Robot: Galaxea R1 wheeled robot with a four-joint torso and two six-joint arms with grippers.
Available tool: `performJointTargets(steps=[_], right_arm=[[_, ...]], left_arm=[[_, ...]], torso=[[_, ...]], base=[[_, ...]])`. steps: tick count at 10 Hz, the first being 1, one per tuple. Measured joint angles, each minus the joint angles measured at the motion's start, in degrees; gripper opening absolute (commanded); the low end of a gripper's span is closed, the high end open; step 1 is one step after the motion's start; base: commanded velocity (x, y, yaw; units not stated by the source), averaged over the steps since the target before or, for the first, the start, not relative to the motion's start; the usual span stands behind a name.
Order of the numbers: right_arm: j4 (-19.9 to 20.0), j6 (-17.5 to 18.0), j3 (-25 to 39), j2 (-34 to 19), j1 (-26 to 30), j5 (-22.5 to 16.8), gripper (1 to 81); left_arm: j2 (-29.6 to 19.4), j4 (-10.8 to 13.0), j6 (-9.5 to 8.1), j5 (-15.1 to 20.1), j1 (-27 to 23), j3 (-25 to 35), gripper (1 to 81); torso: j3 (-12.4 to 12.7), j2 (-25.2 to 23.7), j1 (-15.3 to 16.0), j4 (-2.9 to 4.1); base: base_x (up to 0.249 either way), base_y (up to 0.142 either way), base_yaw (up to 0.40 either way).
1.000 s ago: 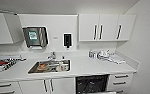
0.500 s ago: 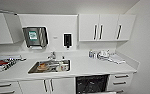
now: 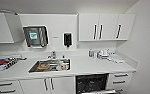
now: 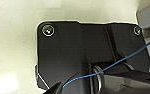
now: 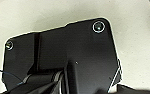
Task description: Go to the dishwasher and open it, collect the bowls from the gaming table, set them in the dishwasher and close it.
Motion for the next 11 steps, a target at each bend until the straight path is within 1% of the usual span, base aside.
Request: performJointTargets(steps=[2, 4, 6, 8, 10, 11], right_arm=[[-0.2, 0.0, 0.0, -0.1, -1.9, -0.7, 81.1], [-0.3, 0.0, -0.2, 0.0, -1.4, -0.5, 81.1], [-0.3, 0.0, -0.3, 0.0, -0.8, -0.2, 81.1], [-0.3, 0.0, -0.3, 0.0, -1.4, -0.6, 81.1], [-0.4, -0.2, -0.3, 0.1, -2.2, -0.8, 81.1], [-0.3, -0.2, -0.3, -0.1, -1.4, -0.8, 81.1]], left_arm=[[0.0, 0.0, 0.02, 0.5, 1.7, -0.1, 81.1], [0.0, 0.0, 0.02, 0.4, 1.2, -0.1, 81.1], [-0.2, 0.0, 0.02, -0.5, 0.7, -0.1, 81.1], [-0.5, 0.0, 0.02, -1.0, 1.2, -0.1, 81.1], [-1.1, 0.0, 0.18, -2.3, 0.8, -0.1, 81.1], [-1.0, 0.0, 0.21, -2.6, 0.8, -0.1, 81.1]], torso=[[0.1, -0.1, -0.1, 0.0], [0.1, -0.1, -0.1, 0.0], [0.1, -0.1, -0.1, 0.0], [0.1, -0.1, -0.1, 0.0], [0.1, -0.1, -0.1, 0.0], [0.1, -0.1, -0.1, 0.0]], base=[[0.0, 0.0, 0.0], [0.0, 0.0, 0.087], [0.0, 0.0, 0.333], [0.0, 0.0, 0.365], [0.0, 0.0, 0.369], [0.0, 0.0, 0.372]])
